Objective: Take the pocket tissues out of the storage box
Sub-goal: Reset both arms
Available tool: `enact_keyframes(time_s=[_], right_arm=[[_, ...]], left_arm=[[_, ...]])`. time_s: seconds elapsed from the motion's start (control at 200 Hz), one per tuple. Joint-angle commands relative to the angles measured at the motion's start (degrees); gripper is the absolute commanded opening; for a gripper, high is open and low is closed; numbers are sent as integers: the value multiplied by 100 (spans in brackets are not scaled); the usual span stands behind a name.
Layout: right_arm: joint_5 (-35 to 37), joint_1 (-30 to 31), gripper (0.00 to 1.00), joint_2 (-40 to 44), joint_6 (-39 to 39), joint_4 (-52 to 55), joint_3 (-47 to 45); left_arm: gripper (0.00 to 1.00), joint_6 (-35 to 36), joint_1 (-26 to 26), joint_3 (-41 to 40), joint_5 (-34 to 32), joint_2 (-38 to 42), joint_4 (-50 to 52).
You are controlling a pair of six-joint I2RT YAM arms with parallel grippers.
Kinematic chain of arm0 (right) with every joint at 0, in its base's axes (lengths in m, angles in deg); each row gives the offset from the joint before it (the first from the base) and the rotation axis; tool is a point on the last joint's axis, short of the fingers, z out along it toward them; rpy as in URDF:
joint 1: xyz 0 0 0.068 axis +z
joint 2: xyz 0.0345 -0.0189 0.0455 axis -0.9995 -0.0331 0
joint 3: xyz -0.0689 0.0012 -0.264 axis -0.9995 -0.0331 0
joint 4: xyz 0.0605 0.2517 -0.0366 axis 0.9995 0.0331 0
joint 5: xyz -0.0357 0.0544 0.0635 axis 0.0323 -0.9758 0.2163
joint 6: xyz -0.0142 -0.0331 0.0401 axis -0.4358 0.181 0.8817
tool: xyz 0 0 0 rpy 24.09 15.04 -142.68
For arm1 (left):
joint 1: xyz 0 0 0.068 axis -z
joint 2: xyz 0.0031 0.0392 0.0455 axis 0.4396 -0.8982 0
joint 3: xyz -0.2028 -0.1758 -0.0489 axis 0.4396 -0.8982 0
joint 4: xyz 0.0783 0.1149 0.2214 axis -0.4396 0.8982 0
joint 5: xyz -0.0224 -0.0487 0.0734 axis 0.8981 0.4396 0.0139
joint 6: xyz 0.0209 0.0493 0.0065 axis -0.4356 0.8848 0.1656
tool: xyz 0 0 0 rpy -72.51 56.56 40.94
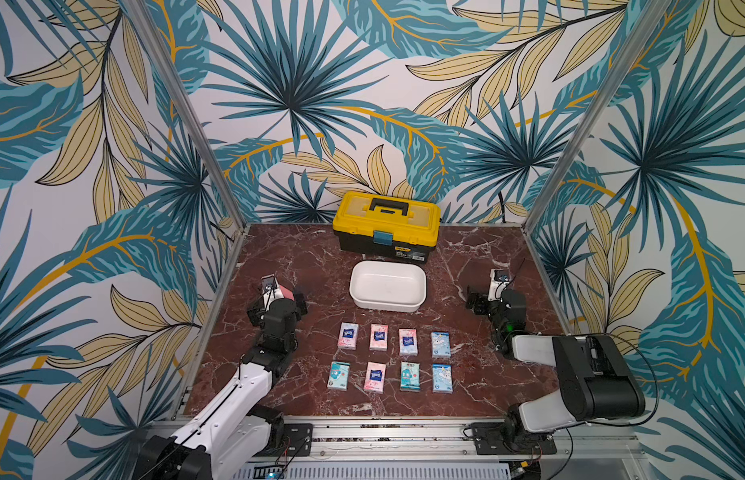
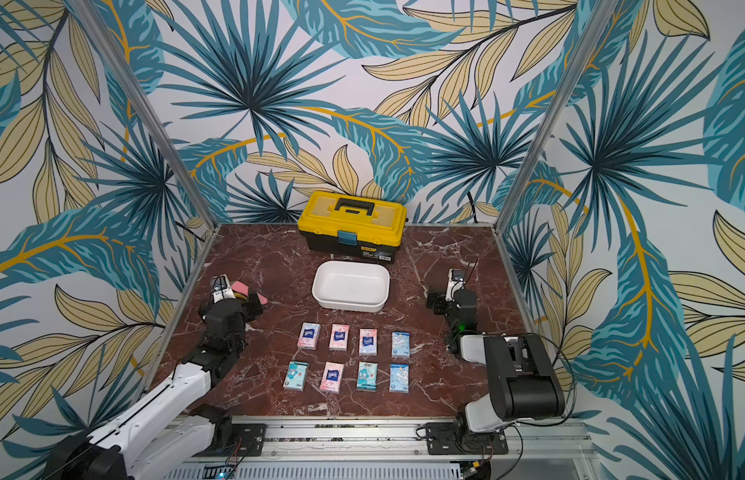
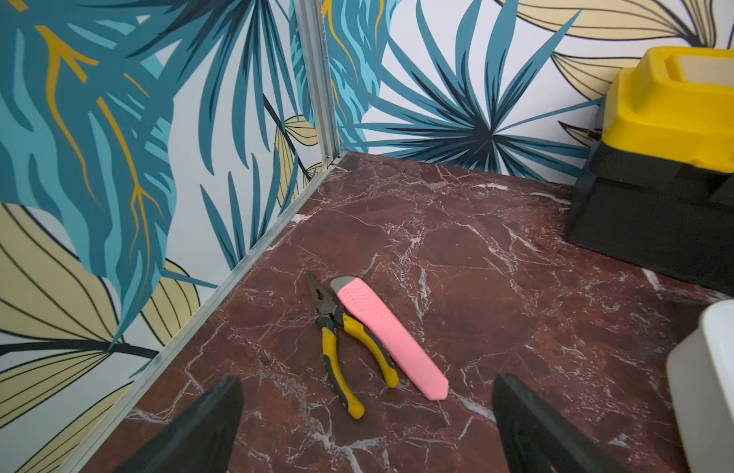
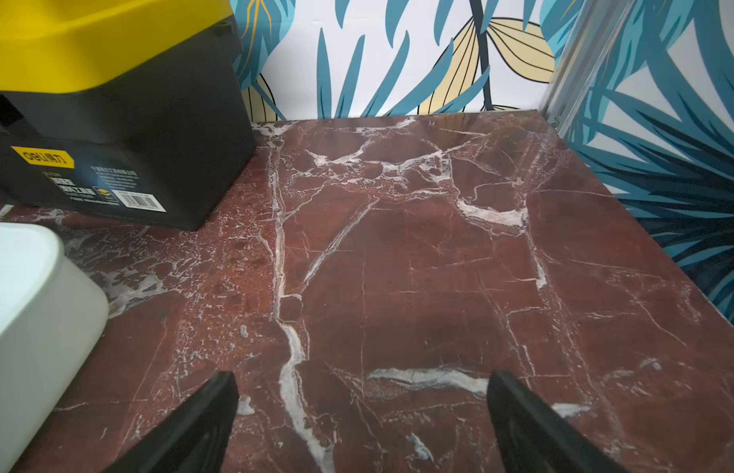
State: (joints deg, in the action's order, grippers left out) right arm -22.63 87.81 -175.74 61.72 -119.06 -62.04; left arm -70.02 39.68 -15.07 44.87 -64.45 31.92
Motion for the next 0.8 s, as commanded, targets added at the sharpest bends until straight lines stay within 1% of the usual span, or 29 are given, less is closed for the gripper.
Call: enact_keyframes(time_s=[0.0,0.13,0.185,0.275,0.411,0.486,0.536,0.586,0.636,0.711,0.756,0.796], right_arm=[[-226,-14,99,2,68,-180,18],[-226,-14,99,2,64,-175,24],[-226,-14,99,2,59,-171,26],[-228,-14,99,10,63,-171,20],[-220,-14,99,10,60,-162,26],[-220,-14,99,10,58,-158,27],[-226,-13,99,10,64,-162,27],[-217,-14,99,6,64,-162,27],[-227,-14,99,2,61,-162,27],[-228,-14,99,1,63,-157,27],[-220,-14,99,1,60,-159,35],[-226,-14,99,-3,61,-153,35]], left_arm=[[100,351,-251,-473,38,3,-755],[100,323,-553,-865,422,-333,-1733],[100,397,-641,-817,665,-484,-1908],[100,615,-767,-864,1154,-976,-2723],[100,838,-868,-752,1689,-1834,-3784],[100,1168,-892,-524,2026,-2151,-3796],[100,1286,-904,-523,2121,-2464,-4199],[100,1256,-960,-541,2227,-2723,-4422],[100,1255,-1016,-652,2383,-3039,-4903],[100,1195,-1069,-715,2337,-3495,-5513],[100,1177,-1119,-665,2414,-3601,-5550],[100,1147,-1172,-531,2521,-3556,-5238]])
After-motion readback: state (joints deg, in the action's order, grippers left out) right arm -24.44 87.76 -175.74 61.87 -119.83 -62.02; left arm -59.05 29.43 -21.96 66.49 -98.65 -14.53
